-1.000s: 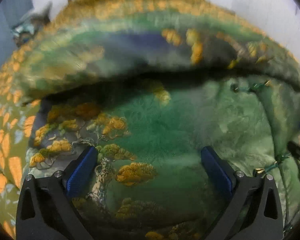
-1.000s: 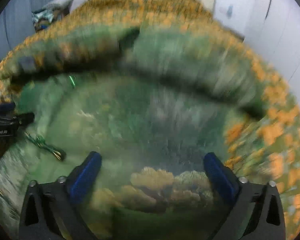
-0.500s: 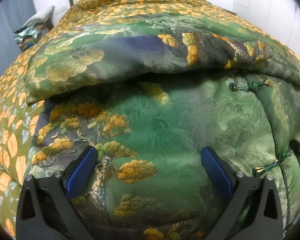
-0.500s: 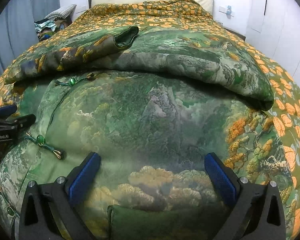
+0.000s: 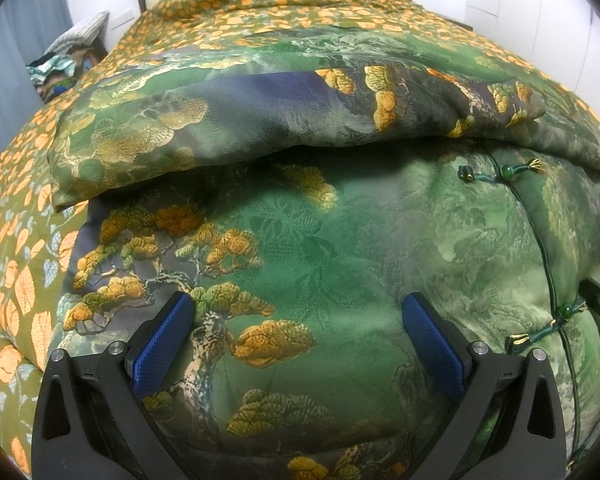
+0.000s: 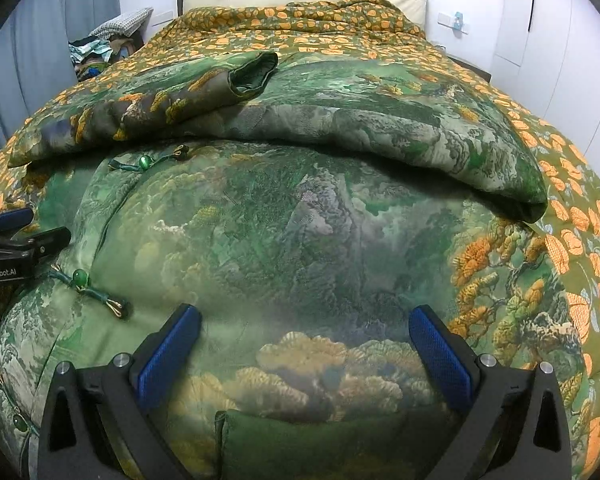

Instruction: Fold large clothes

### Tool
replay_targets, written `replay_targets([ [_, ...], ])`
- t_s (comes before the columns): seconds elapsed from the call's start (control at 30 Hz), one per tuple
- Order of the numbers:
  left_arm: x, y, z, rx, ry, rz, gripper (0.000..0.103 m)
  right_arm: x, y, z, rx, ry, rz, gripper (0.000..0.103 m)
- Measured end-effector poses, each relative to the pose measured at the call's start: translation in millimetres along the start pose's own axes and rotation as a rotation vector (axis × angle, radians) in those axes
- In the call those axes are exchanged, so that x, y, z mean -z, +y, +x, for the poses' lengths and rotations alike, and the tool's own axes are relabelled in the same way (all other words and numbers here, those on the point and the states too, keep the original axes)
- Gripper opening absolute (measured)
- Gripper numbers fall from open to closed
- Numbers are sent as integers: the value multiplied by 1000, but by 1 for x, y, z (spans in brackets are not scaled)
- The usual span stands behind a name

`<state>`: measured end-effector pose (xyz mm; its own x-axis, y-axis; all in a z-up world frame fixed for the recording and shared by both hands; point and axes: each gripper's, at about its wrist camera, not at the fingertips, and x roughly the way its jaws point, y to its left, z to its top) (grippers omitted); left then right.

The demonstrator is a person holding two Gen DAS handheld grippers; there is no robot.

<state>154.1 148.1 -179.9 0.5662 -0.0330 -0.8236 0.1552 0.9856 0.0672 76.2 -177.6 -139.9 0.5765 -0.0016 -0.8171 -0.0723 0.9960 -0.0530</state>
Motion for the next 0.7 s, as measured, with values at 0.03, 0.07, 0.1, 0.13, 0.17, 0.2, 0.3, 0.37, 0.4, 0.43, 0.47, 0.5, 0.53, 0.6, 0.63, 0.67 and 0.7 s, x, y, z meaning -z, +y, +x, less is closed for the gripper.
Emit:
replay_targets([
  [0.03,0,-1,0,0,0,0,103,0,0,0,0,0,0,103],
  [0.07,0,0,0,0,0,0,103,0,0,0,0,0,0,103],
  [0.1,0,0,0,0,0,0,103,0,0,0,0,0,0,103],
  [0.13,0,-1,0,0,0,0,103,0,0,0,0,0,0,103],
  [0.17,0,1,1,0,0,0,103,0,0,0,0,0,0,103],
  [0.2,0,0,0,0,0,0,103,0,0,0,0,0,0,103],
  [0.3,0,0,0,0,0,0,103,0,0,0,0,0,0,103],
  [0.37,0,1,0,0,0,0,103,0,0,0,0,0,0,103],
  [0.4,1,0,0,0,0,0,103,0,0,0,0,0,0,103],
  [0.43,1,0,0,0,0,0,103,0,0,0,1,0,0,103],
  [0.47,1,0,0,0,0,0,103,0,0,0,1,0,0,103],
  [0.5,1,0,0,0,0,0,103,0,0,0,0,0,0,103],
  [0.53,1,0,0,0,0,0,103,0,0,0,1,0,0,103],
  [0.6,1,0,0,0,0,0,103,0,0,0,1,0,0,103],
  [0.63,1,0,0,0,0,0,103,0,0,0,1,0,0,103],
  [0.67,0,1,0,0,0,0,103,0,0,0,1,0,0,103],
  [0.7,1,-1,0,0,0,0,103,0,0,0,1,0,0,103],
])
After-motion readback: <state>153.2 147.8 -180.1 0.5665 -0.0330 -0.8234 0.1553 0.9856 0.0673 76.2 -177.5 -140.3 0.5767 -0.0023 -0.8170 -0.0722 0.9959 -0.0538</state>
